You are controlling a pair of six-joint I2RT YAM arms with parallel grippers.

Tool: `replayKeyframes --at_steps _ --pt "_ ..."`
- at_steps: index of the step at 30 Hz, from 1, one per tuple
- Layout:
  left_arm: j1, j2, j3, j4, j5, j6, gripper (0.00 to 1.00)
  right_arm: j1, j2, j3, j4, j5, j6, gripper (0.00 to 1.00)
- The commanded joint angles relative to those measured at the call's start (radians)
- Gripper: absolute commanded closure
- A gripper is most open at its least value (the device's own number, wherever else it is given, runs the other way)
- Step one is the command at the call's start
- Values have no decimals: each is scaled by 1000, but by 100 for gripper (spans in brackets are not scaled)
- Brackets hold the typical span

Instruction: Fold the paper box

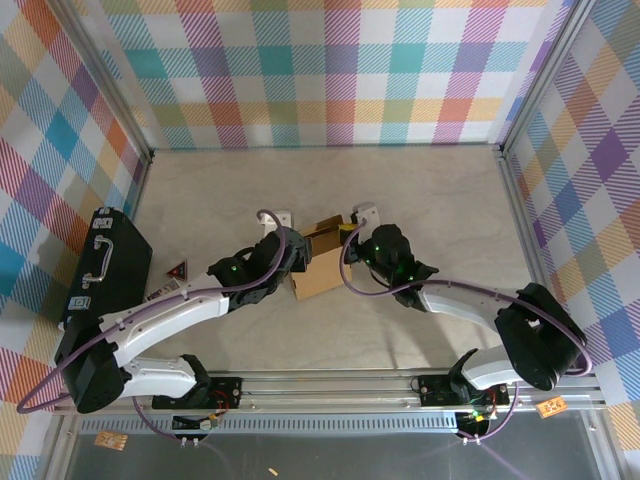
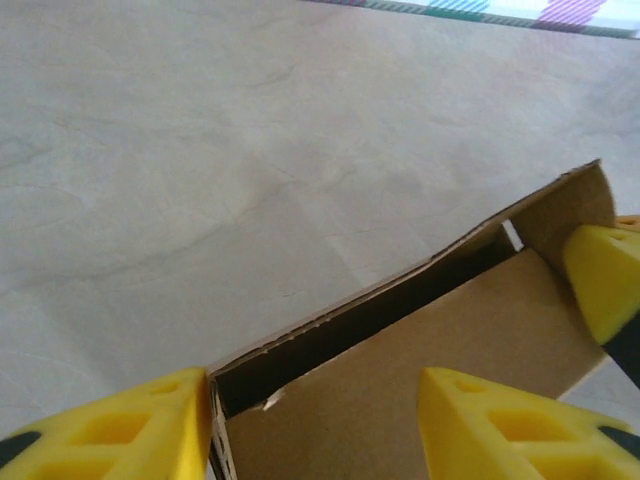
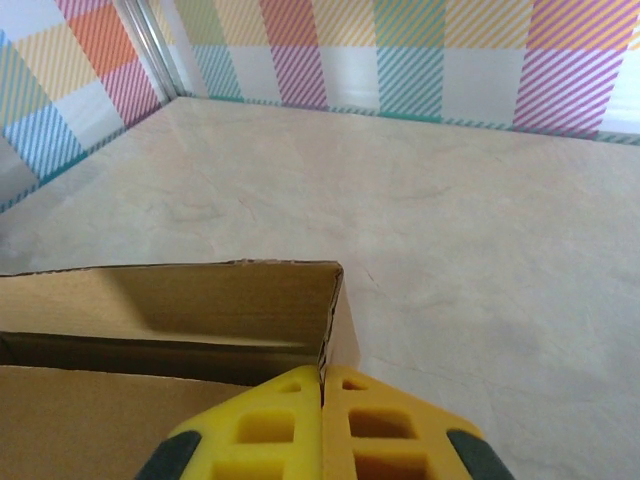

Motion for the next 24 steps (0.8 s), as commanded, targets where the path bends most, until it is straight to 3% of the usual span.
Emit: replayKeyframes --at_steps 1,24 --pt "-40 -39 9 116 110 14 39 56 0 -25 185 -151 -21 99" --pt "12 -221 -88 47 184 -49 15 62 -1 -109 249 -127 -44 98"
